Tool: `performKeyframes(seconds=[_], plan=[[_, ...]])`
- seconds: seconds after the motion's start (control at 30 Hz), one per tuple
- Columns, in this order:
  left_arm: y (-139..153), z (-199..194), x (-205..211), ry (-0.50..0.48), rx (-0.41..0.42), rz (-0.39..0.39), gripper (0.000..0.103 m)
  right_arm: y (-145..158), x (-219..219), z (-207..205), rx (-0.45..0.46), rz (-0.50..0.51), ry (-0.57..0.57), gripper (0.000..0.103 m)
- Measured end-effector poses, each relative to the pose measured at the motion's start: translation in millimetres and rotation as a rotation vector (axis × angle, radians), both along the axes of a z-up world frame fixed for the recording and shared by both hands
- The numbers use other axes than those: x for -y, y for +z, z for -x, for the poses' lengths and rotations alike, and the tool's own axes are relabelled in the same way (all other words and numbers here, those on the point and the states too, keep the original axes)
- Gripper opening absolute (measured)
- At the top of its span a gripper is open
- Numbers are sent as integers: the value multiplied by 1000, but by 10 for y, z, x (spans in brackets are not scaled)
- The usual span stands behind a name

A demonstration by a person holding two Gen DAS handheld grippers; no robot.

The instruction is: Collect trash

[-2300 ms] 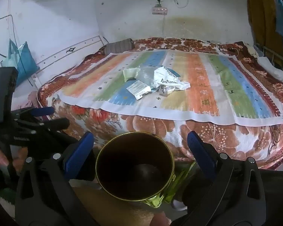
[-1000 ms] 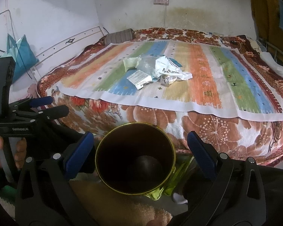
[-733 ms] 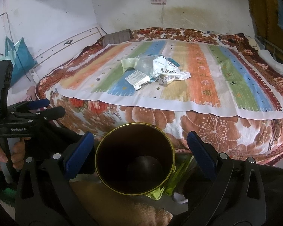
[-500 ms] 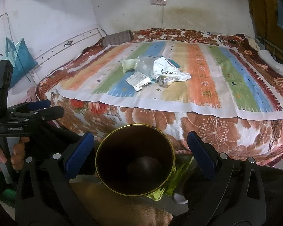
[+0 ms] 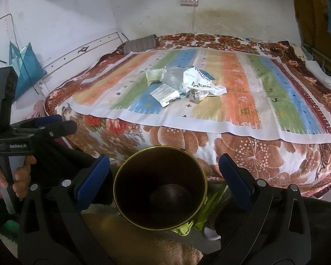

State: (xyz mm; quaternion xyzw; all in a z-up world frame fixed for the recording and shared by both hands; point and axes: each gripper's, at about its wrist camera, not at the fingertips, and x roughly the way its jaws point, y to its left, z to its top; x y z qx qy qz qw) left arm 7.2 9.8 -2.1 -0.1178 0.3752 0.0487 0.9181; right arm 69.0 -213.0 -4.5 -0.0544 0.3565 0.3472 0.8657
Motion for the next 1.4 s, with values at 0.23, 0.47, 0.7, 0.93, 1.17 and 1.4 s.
performKeyframes(seconds=[0.23, 0.47, 0.7, 0.93, 1.17, 1.4], plan=[[12, -26, -36, 4, 1, 15, 97, -5, -27, -19, -3, 6, 4, 94], [73, -69, -59, -18, 10, 53, 97, 17, -78, -100, 2, 15, 11, 94], [226, -298, -152, -6, 20, -1, 97, 77, -160, -239, 37, 32, -5, 94], [371, -631, -287, 5, 12, -58, 97, 252, -325, -419, 93, 50, 14, 94], [512, -1004, -621, 81, 10, -31, 97, 386, -534, -686, 113, 73, 29, 94], [562, -1419, -810, 93, -2, -66, 97, 522, -777, -929, 163, 114, 51, 94]])
